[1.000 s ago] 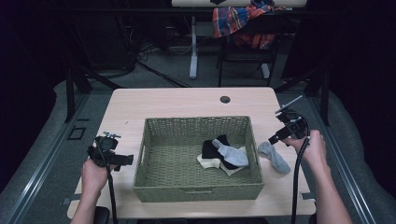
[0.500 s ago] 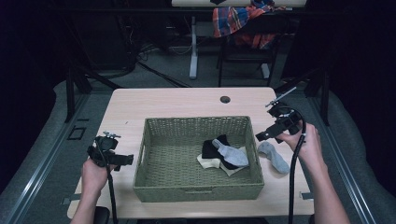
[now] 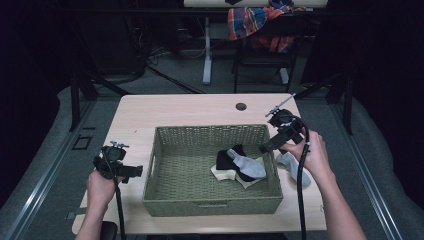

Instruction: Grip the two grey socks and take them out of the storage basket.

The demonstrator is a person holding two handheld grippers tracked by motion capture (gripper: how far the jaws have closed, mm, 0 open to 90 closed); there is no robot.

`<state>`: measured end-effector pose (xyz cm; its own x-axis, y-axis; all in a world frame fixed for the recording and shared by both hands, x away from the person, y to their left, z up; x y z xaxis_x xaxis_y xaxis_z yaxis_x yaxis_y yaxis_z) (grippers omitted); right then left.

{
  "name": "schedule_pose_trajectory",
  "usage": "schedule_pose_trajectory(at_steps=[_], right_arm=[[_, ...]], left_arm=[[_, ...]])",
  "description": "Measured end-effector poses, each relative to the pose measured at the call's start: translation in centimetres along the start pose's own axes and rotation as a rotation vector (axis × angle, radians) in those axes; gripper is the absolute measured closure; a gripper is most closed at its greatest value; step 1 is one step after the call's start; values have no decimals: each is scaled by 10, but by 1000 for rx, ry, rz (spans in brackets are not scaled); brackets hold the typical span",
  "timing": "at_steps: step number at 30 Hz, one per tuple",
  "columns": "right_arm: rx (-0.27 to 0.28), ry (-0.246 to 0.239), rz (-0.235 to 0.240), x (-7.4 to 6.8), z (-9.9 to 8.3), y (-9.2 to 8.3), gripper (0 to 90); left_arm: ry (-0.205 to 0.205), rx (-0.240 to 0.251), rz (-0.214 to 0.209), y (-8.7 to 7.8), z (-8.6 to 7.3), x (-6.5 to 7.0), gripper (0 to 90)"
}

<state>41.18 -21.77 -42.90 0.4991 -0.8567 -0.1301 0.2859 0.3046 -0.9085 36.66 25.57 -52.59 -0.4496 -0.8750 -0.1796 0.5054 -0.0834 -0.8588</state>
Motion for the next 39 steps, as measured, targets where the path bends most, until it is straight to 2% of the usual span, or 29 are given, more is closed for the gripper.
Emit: schedule_pose_trajectory(at_steps=[3, 8, 9, 12, 13, 15, 18, 21, 25, 27, 28, 32, 33, 39], right_arm=[[-8, -20, 14, -8, 5, 9, 0], [-38, -43, 29, -12, 8, 18, 0], [-50, -46, 55, -14, 9, 26, 20], [-66, -53, 46, -16, 10, 34, 48], [-84, -61, 50, -19, 12, 42, 61], [-96, -69, 45, -19, 12, 44, 79], [-119, -80, 70, -23, 16, 56, 133], [-135, -87, 65, -26, 18, 61, 145], [-124, -89, 48, -31, 19, 69, 182], [-148, -95, 39, -35, 19, 80, 206], [-148, -95, 39, -35, 19, 80, 206], [-181, -100, 26, -41, 21, 97, 288], [-187, -93, 20, -41, 21, 99, 328], [-224, -108, 7, -46, 24, 112, 422]], left_arm=[[2, -1, -1, 0, 0, 0, 1], [-1, -2, 1, 0, 0, -1, 1], [-1, -2, 0, 0, 0, -1, 1], [0, -1, 0, 0, 0, 0, 1], [1, -3, -3, 0, 0, 0, 1], [0, -5, -4, 0, 0, 0, 1], [-1, -4, -2, 0, 0, 0, 1], [-1, -5, -1, 0, 0, -1, 1], [-3, -7, -1, 0, 0, -1, 1], [-2, -8, 0, 0, 0, -1, 1], [-1, -7, 1, 0, 0, -1, 1], [-3, -6, 2, 0, -1, -1, 1], [-3, -6, 2, 0, -1, -1, 1], [-2, -12, -1, 3, 0, -1, 1]])
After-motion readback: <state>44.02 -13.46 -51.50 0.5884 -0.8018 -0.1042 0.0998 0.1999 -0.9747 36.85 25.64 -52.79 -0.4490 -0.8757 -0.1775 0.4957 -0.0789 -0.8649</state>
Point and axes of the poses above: each handheld gripper's, and its own axes: y roughly forward along the jaws, z roughly out of its top, x roughly to its right, the point moved 3 cm from there along y, roughly forward along the jaws, and after that the axes turned 13 degrees about y, right-handed, at the moved point
